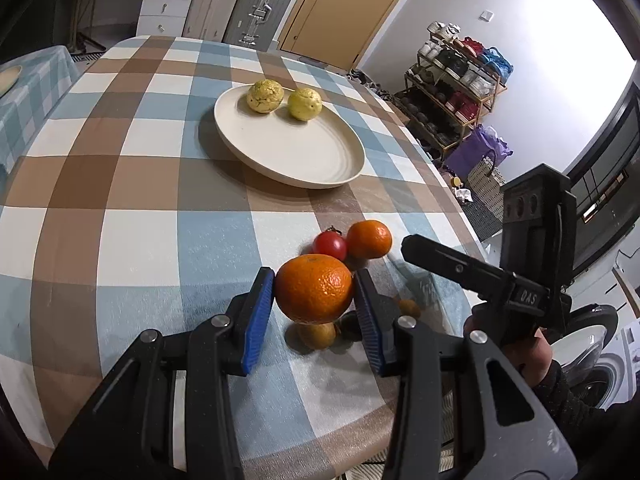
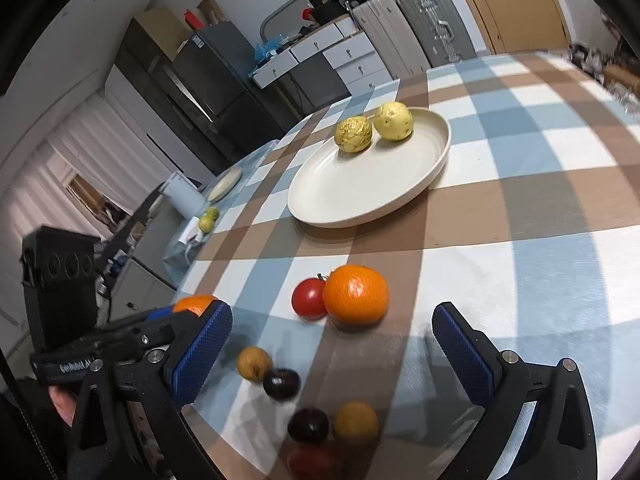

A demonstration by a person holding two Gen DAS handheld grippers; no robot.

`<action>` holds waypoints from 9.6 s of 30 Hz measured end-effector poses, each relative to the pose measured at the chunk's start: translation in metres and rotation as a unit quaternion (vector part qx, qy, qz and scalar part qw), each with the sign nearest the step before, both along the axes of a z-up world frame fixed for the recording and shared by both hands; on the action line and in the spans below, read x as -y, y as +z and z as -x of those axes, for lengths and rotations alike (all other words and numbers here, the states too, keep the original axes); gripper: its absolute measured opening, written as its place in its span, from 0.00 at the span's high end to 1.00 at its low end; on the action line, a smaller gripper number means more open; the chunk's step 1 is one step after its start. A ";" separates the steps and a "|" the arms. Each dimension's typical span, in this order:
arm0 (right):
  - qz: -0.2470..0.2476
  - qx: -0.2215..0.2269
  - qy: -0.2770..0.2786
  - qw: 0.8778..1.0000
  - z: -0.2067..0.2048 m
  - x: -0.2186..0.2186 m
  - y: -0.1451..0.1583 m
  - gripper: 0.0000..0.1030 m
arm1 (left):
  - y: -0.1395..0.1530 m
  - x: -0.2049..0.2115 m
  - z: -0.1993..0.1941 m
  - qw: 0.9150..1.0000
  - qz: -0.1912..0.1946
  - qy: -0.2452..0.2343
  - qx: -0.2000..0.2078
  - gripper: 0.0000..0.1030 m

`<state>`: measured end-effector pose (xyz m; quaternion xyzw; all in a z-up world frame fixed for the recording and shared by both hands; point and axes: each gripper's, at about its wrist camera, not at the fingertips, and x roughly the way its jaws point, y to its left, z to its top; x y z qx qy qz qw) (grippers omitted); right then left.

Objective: Organize fruits
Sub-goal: 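Lift the orange with the left gripper while the right gripper grasps the other orange, then carry both oranges over the white plate and open both grippers, then raise both grippers away from the plate, then lower the left gripper onto the brown round fruit and close it, then lift the brown fruit with the left gripper while the right gripper grasps the small yellow round fruit, then carry the brown fruit and yellow round fruit over the white plate with both grippers, then open both grippers to set the two fruits on the plate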

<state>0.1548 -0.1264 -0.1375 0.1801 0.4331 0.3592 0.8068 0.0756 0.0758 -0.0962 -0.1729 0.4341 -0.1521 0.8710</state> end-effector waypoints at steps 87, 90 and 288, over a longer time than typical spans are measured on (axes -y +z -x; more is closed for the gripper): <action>0.055 0.132 -0.002 0.990 -0.064 -0.027 0.070 0.02 | 0.042 -0.032 -0.160 0.996 -0.062 0.053 0.047 0.17; 0.058 0.142 -0.016 0.988 -0.042 -0.013 0.074 0.00 | 0.046 -0.027 -0.135 0.994 -0.074 0.059 0.055 0.16; -0.013 -0.021 0.046 0.999 -0.166 -0.089 0.011 0.70 | -0.034 -0.035 -0.200 0.999 -0.017 0.036 0.000 0.71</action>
